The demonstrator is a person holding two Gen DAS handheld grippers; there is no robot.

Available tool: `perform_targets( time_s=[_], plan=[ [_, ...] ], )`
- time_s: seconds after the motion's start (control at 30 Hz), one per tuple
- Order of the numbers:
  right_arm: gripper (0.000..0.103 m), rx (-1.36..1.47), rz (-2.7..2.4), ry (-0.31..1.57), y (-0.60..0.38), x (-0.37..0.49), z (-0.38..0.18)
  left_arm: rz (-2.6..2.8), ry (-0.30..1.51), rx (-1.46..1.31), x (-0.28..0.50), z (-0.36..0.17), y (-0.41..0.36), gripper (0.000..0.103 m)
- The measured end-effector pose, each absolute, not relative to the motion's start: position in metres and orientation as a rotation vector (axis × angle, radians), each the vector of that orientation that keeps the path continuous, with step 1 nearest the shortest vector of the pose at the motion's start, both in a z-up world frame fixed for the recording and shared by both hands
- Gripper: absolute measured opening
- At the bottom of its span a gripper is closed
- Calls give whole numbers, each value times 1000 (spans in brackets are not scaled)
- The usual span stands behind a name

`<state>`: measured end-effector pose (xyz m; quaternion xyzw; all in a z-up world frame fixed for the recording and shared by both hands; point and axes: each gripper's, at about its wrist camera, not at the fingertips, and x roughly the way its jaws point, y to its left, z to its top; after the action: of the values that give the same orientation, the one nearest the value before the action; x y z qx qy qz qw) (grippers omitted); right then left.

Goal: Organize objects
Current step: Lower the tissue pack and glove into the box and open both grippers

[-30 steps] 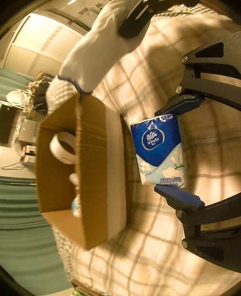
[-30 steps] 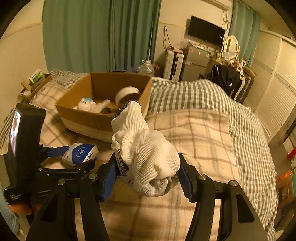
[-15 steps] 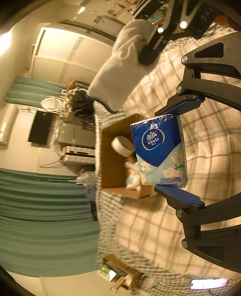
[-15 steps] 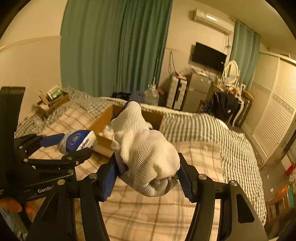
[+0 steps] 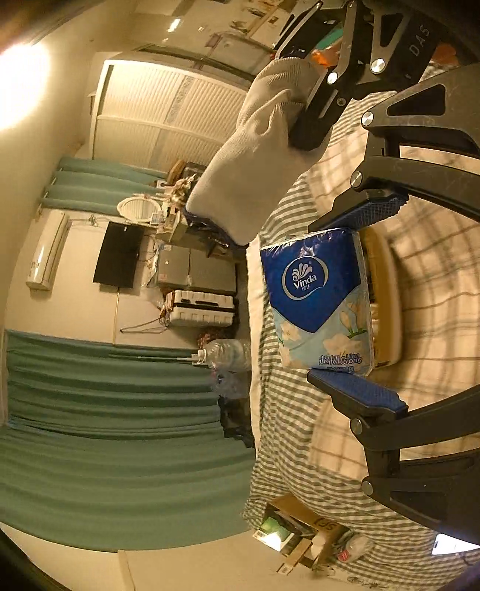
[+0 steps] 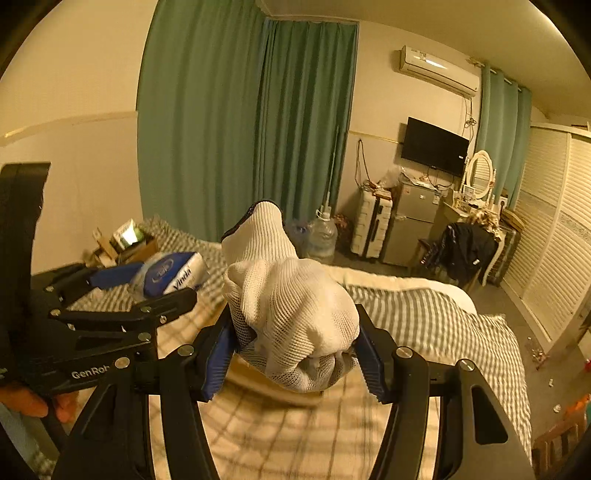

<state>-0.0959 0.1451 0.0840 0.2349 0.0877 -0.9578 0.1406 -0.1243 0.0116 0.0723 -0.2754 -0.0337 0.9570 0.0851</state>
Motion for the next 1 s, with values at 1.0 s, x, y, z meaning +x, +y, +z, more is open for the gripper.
perform_targets(
  time_s=[1.0],
  plan=[
    [54,1078,-2590,124,140,-314,-74,2781,113,-1179,-288,-90,30,73]
  ],
)
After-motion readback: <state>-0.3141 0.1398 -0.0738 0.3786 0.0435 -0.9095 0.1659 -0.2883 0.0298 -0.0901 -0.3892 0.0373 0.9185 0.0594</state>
